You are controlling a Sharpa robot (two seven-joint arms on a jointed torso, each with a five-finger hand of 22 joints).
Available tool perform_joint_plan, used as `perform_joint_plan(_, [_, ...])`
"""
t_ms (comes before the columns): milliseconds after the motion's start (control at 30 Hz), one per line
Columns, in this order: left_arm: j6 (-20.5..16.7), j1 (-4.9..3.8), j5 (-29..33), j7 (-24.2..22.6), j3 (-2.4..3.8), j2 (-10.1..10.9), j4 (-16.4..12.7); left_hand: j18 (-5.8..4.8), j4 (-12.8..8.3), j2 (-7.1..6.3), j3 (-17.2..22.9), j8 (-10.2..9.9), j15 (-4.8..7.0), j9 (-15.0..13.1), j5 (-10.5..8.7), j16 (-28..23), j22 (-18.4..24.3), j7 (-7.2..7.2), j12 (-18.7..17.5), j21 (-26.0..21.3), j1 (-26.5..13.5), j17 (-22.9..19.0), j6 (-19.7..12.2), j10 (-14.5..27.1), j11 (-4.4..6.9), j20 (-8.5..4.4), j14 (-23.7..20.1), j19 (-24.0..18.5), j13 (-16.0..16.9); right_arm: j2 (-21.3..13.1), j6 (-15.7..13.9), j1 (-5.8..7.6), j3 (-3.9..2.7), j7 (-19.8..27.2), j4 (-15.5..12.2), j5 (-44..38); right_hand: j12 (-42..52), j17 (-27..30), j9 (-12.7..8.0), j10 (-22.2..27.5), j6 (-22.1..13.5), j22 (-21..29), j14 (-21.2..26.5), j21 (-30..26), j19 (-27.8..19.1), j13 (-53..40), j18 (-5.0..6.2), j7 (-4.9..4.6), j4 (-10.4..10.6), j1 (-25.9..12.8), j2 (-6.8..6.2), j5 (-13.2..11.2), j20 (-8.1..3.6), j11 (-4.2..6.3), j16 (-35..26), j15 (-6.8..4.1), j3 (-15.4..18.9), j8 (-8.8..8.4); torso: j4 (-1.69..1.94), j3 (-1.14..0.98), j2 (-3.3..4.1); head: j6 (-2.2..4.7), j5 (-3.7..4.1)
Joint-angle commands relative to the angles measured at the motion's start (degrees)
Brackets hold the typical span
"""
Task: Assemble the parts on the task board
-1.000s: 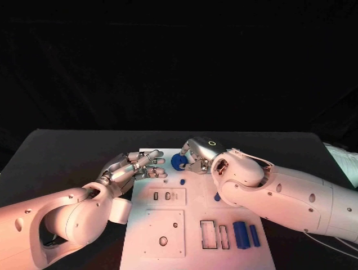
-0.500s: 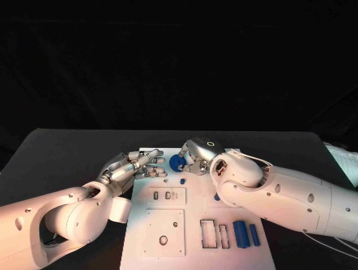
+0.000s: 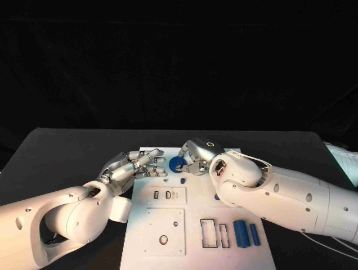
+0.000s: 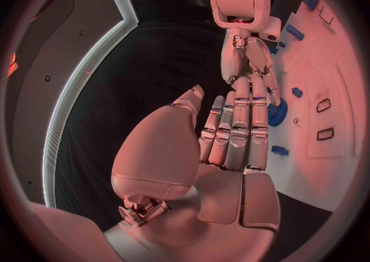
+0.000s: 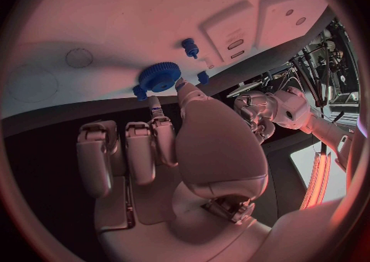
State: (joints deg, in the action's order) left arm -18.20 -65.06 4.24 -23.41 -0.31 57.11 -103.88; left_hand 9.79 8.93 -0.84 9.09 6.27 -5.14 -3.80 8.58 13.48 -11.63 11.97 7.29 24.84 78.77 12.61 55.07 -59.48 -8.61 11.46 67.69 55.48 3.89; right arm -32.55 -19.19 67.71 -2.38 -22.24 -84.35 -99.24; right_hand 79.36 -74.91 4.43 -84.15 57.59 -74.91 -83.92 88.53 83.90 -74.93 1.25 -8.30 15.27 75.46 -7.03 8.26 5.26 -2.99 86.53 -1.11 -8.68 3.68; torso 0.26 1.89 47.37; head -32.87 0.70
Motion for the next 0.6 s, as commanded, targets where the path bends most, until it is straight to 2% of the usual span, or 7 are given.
perform_joint_plan(33, [0.96, -0.04, 0.09, -0.19, 0.03, -0.04, -0.17, 0.56, -0.36, -0.04, 0.12, -0.32, -0.27, 0.01, -0.24, -0.32, -0.05, 0.18, -0.36, 0.18, 0.55, 0.05, 0.08, 0.02, -0.29, 0.0, 0.03, 0.08, -0.05, 0.11, 0.8, -0.03, 0.03, 0.18, 0.06, 0.27, -0.25, -6.73, -0.05, -1.28, -0.35, -11.82, -4.4, 0.03, 3.51, -7.71, -0.42, -0.05, 0.7, -0.78, -0.09, -0.74, 0.5, -0.41, -0.18, 0.46, 0.65, -0.07, -0.02, -0.02, -0.02, -0.04, -0.02])
perform_joint_plan(300, [0.97, -0.04, 0.09, -0.1, 0.03, -0.06, -0.13, 0.56, -0.36, -0.04, 0.12, -0.32, -0.27, 0.01, -0.24, -0.32, -0.05, 0.18, -0.36, 0.18, 0.55, 0.05, 0.08, 0.02, -0.29, 0.0, 0.03, 0.08, -0.05, 0.03, 1.44, -0.03, 0.06, 0.29, 0.19, 1.05, -0.15, -6.79, 0.01, -1.34, -0.35, -11.9, -4.41, 0.07, 3.58, -7.81, -0.44, -0.04, 1.08, -1.21, -0.01, -0.87, 0.53, -0.42, -0.15, 0.48, 0.92, -0.02, -0.05, -0.03, 0.0, 0.0, 0.04])
perform_joint_plan(467, [0.94, -0.04, 0.09, -0.04, 0.03, -0.05, -0.14, 0.56, -0.36, -0.04, 0.12, -0.32, -0.27, 0.01, -0.24, -0.32, -0.05, 0.18, -0.36, 0.18, 0.55, 0.05, 0.08, 0.02, -0.29, 0.0, 0.03, 0.08, -0.05, -0.15, 2.41, -0.02, 0.07, 0.19, 0.47, 2.93, 0.04, -6.99, 0.14, -1.45, -0.38, -11.97, -4.45, 0.09, 3.62, -8.02, -0.46, -0.06, 1.42, -4.17, 1.31, 0.29, 0.59, -0.47, -0.07, 0.53, 1.74, 0.0, -0.07, -0.02, -0.01, 0.03, 0.08])
perform_joint_plan(533, [0.96, -0.04, 0.09, -0.03, 0.03, -0.06, -0.13, 0.56, -0.36, -0.04, 0.12, -0.32, -0.27, 0.01, -0.24, -0.32, -0.05, 0.18, -0.36, 0.18, 0.55, 0.05, 0.08, 0.02, -0.29, 0.0, 0.03, 0.08, -0.05, -0.36, 1.69, -0.02, 0.07, 0.15, 0.44, 3.38, 0.1, -7.06, 0.18, -1.48, -0.39, -11.98, -4.47, 0.09, 3.63, -8.09, -0.46, -0.06, 1.39, -4.96, 1.74, 0.99, 0.61, -0.47, -0.03, 0.53, 1.94, 0.01, -0.05, -0.04, -0.02, 0.06, 0.1])
perform_joint_plan(600, [0.99, -0.04, 0.09, -0.04, 0.03, -0.07, -0.11, 0.56, -0.36, -0.04, 0.12, -0.32, -0.27, 0.01, -0.24, -0.32, -0.05, 0.18, -0.36, 0.18, 0.55, 0.05, 0.08, 0.02, -0.29, 0.0, 0.03, 0.08, -0.05, -0.88, -0.6, -0.03, 0.07, 0.53, 0.21, 4.09, 0.25, -7.2, 0.21, -1.55, -0.33, -12.07, -4.5, 0.13, 3.7, -8.2, -0.48, -0.04, 1.34, -5.17, 2.0, 1.38, 0.61, -0.45, 0.03, 0.53, 1.97, 0.04, -0.01, -0.09, -0.04, 0.17, 0.16])
